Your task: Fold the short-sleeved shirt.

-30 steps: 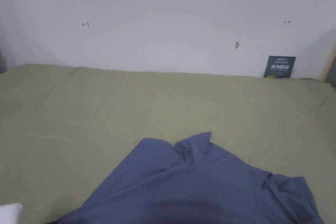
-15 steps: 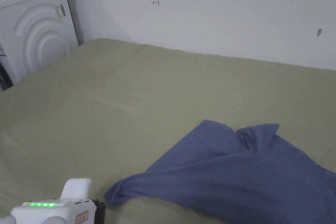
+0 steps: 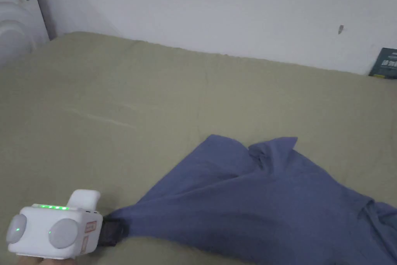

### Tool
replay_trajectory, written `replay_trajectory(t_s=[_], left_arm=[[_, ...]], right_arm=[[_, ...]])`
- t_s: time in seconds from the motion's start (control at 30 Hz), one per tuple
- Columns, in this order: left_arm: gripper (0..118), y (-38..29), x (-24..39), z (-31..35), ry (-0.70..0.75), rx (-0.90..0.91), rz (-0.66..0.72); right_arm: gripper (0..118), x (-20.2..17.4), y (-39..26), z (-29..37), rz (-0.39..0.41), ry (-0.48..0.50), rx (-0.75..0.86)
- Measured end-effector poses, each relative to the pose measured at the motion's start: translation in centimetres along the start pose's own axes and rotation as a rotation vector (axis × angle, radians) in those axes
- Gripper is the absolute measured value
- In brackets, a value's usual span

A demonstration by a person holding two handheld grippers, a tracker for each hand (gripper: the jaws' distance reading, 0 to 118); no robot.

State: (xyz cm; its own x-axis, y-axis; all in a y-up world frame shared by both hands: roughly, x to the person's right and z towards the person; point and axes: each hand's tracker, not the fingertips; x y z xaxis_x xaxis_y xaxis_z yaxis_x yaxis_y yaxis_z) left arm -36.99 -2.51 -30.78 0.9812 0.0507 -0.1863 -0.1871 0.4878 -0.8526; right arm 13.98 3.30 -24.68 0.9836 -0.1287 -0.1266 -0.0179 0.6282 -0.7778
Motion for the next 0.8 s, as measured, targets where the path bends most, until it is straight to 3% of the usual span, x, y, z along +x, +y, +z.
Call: replay_trajectory(t_s=[0.03,0.07,0.1,0.13,0.23,0.43,0.53,0.7,0.73,0.8], left_arm=[[91,-0.3,0.4,0.4,-0.008,0.006,0.004],[77,0.0,0.2,1.3,-0.027,0.018,-0.013],[50,0.0,0.1,1.7,-0.055,0.030,-0.020],[4,-0.1,0.3,2.0,-0.088,0.055,0.014],[4,-0.4,0.2,1.2,-0.019,0.048,-0.058],[4,0.0,0.3,0.0,-0.057,0.016,0.001],[5,-0.3,1.4,0.8,-0.055,0.015,-0.007],[5,-0.4,1.4,0.9,-0.054,0.007,0.001],[5,0.0,0.7,0.7,-0.055,0.004,0.001],[5,0.1,0.7,0.7,-0.060,0.001,0.002]], right_arm=[[0,0.0,0.0,-0.2,0.002,0.001,-0.005],[0,-0.1,0.0,-0.2,0.002,-0.002,-0.008],[0,-0.2,0.1,-0.2,0.003,-0.001,-0.009],[0,-0.2,0.2,-0.2,0.000,0.004,-0.010],[0,0.0,0.7,-0.6,-0.010,0.010,-0.012],[0,1.6,4.2,-1.8,0.033,-0.026,0.006],[0,3.0,8.4,-4.4,0.113,-0.099,0.030],[1,5.6,17.6,-11.3,0.129,-0.107,0.046],[26,6.1,19.7,-12.9,0.133,-0.107,0.043],[109,6.7,23.6,-16.5,0.150,-0.116,-0.005]])
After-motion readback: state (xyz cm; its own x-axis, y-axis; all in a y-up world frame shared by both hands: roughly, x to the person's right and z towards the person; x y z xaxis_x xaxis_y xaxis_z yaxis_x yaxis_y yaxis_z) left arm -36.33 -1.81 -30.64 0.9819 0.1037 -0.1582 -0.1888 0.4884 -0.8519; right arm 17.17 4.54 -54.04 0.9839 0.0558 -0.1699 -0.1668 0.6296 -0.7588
